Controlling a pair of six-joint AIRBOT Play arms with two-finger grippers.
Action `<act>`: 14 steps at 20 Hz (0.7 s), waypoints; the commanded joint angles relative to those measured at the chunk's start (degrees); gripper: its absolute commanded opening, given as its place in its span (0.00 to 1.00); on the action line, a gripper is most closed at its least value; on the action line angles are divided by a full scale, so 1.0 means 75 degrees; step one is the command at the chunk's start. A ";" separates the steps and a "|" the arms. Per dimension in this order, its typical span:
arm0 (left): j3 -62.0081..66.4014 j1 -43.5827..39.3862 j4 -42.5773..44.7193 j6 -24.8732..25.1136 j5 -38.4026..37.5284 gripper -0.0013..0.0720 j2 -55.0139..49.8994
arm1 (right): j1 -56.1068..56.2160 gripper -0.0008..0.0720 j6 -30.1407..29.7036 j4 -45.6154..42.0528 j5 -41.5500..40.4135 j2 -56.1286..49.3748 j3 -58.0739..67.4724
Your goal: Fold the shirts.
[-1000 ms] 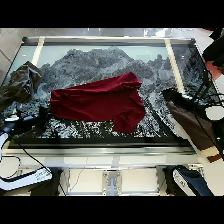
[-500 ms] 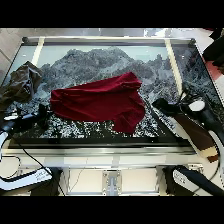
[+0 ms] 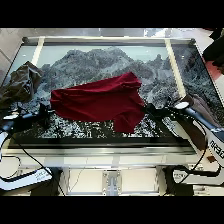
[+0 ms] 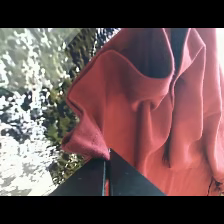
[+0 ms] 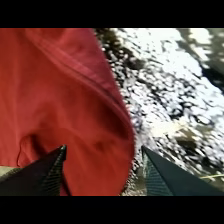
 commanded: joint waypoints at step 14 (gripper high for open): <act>0.2699 0.1291 0.0003 0.0903 -0.3448 0.03 0.3928 | 0.0595 0.03 0.0035 -0.2075 0.3060 0.4284 0.4357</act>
